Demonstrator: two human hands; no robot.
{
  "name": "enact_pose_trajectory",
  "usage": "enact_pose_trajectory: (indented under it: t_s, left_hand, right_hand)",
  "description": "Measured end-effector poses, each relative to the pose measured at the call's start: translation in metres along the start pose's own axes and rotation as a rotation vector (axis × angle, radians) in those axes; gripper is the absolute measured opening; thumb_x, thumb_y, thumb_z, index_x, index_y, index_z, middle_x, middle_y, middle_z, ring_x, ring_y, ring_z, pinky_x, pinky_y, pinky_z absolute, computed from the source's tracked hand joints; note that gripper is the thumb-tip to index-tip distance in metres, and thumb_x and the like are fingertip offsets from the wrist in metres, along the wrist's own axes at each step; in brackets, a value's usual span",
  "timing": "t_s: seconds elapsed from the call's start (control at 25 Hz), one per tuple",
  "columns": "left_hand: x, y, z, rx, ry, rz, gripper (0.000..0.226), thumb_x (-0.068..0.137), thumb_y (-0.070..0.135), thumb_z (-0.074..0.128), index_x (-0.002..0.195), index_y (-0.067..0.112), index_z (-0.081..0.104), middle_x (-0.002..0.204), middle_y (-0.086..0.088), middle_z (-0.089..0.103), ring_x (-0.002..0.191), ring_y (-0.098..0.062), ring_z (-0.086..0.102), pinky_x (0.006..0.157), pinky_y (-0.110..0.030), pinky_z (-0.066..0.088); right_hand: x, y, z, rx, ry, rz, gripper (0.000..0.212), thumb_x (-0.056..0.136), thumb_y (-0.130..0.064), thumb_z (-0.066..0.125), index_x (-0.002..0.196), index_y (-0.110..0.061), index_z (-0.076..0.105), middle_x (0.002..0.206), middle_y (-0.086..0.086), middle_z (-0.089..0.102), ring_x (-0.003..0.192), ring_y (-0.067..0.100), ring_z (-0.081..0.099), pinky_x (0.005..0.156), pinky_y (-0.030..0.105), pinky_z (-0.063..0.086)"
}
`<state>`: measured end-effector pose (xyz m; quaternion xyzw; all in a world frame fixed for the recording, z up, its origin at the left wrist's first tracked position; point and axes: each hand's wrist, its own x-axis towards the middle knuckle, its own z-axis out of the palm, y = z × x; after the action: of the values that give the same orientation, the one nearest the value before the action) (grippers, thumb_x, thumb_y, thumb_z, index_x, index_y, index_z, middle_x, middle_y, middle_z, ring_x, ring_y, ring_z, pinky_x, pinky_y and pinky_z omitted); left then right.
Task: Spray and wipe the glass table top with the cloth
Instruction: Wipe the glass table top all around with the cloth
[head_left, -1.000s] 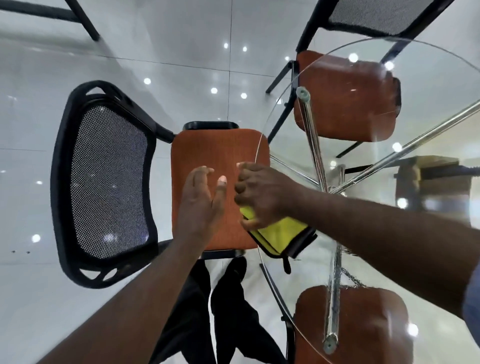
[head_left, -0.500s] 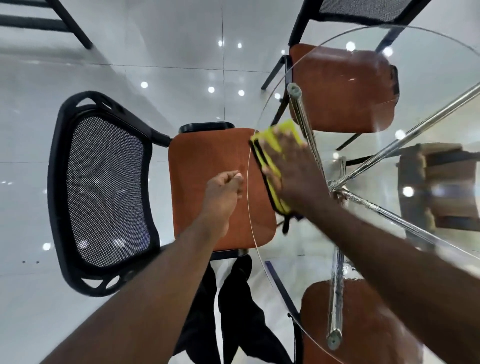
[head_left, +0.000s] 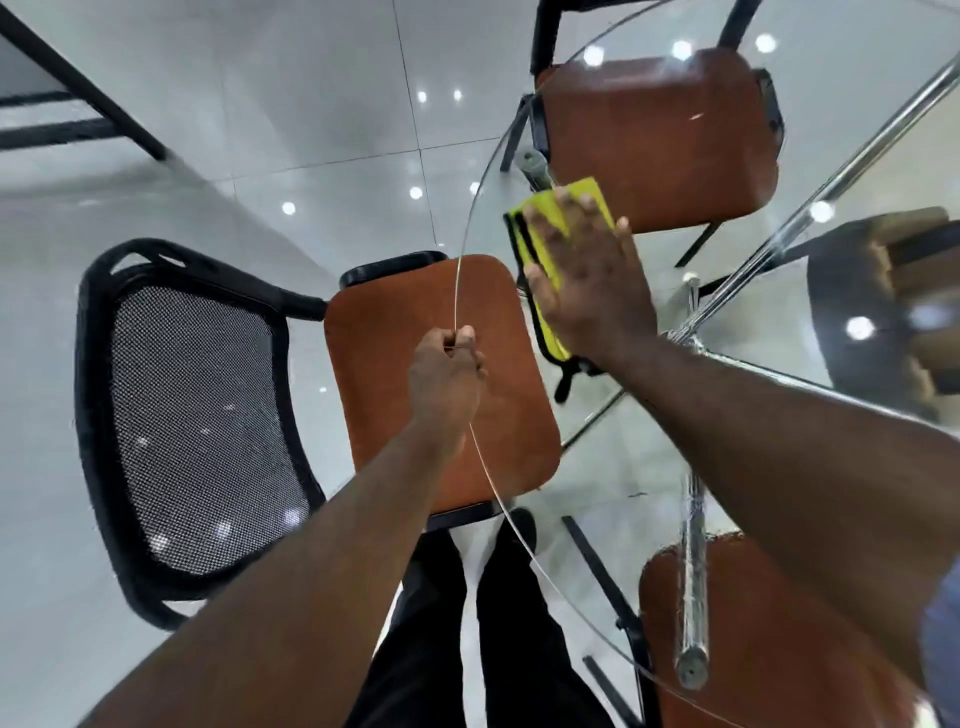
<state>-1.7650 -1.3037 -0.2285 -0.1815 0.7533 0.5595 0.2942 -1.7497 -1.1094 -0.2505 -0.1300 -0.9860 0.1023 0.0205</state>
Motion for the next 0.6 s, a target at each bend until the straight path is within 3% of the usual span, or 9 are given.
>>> enact_pose_trajectory:
  t_s: [0.08, 0.2, 0.28, 0.32, 0.4, 0.48, 0.6]
  left_hand:
    - [-0.003, -0.002, 0.000, 0.159, 0.024, 0.068, 0.022, 0.108, 0.033, 0.052, 0.112, 0.015, 0.065, 0.088, -0.001, 0.070, 0.065, -0.004, 0.065, 0.059, -0.023, 0.054]
    - [-0.004, -0.004, 0.000, 0.442, 0.102, 0.144, 0.033, 0.109, 0.038, 0.047, 0.128, 0.014, 0.060, 0.122, -0.009, 0.066, 0.108, -0.025, 0.065, 0.093, -0.041, 0.055]
    - [-0.009, -0.006, 0.009, 0.629, 0.132, 0.239, 0.046, 0.109, 0.036, 0.044, 0.151, 0.015, 0.043, 0.152, -0.016, 0.044, 0.142, -0.034, 0.042, 0.119, -0.045, 0.032]
    - [-0.014, -0.006, 0.016, 0.745, 0.134, 0.340, 0.053, 0.110, 0.035, 0.042, 0.158, 0.015, 0.034, 0.162, -0.019, 0.033, 0.152, -0.034, 0.028, 0.125, -0.043, 0.017]
    - [-0.018, -0.006, 0.035, 0.904, 0.054, 0.643, 0.057, 0.110, 0.031, 0.042, 0.161, 0.009, 0.030, 0.168, -0.023, 0.023, 0.158, -0.037, 0.016, 0.128, -0.041, 0.002]
    - [-0.012, -0.006, 0.051, 0.970, -0.027, 0.925, 0.054, 0.109, 0.028, 0.043, 0.158, 0.005, 0.036, 0.166, -0.022, 0.029, 0.156, -0.038, 0.022, 0.129, -0.044, 0.006]
    - [0.002, -0.006, 0.061, 1.018, -0.139, 1.063, 0.053, 0.111, 0.031, 0.035, 0.159, 0.009, 0.035, 0.170, -0.012, 0.026, 0.159, -0.029, 0.020, 0.130, -0.048, 0.014]
  right_hand:
    - [0.007, 0.002, -0.002, -0.004, 0.025, 0.085, 0.065, 0.108, -0.053, 0.035, 0.170, -0.037, 0.023, 0.180, 0.001, 0.018, 0.166, 0.028, 0.016, 0.132, 0.058, 0.012]
    - [-0.053, -0.017, -0.005, 0.011, 0.062, 0.149, 0.065, 0.109, -0.050, 0.039, 0.170, -0.034, 0.024, 0.179, 0.004, 0.019, 0.166, 0.030, 0.017, 0.133, 0.058, 0.015]
    - [-0.131, -0.029, -0.009, 0.004, 0.029, 0.125, 0.065, 0.110, -0.047, 0.044, 0.170, -0.031, 0.026, 0.179, 0.005, 0.018, 0.166, 0.030, 0.015, 0.131, 0.059, 0.020]
    - [-0.167, -0.032, -0.012, 0.003, 0.003, 0.066, 0.065, 0.110, -0.047, 0.046, 0.170, -0.031, 0.027, 0.179, 0.005, 0.018, 0.167, 0.028, 0.015, 0.130, 0.058, 0.023]
    - [-0.211, -0.020, -0.018, 0.003, -0.052, -0.067, 0.065, 0.109, -0.048, 0.051, 0.168, -0.032, 0.032, 0.178, 0.002, 0.022, 0.166, 0.025, 0.018, 0.128, 0.056, 0.027]
    - [-0.195, 0.009, -0.018, -0.025, -0.084, -0.189, 0.066, 0.107, -0.049, 0.052, 0.168, -0.032, 0.034, 0.178, 0.000, 0.024, 0.165, 0.023, 0.021, 0.128, 0.057, 0.025]
    - [-0.133, 0.056, -0.011, -0.113, -0.010, -0.092, 0.062, 0.110, -0.048, 0.045, 0.168, -0.034, 0.032, 0.178, 0.000, 0.025, 0.165, 0.023, 0.022, 0.129, 0.061, 0.020]
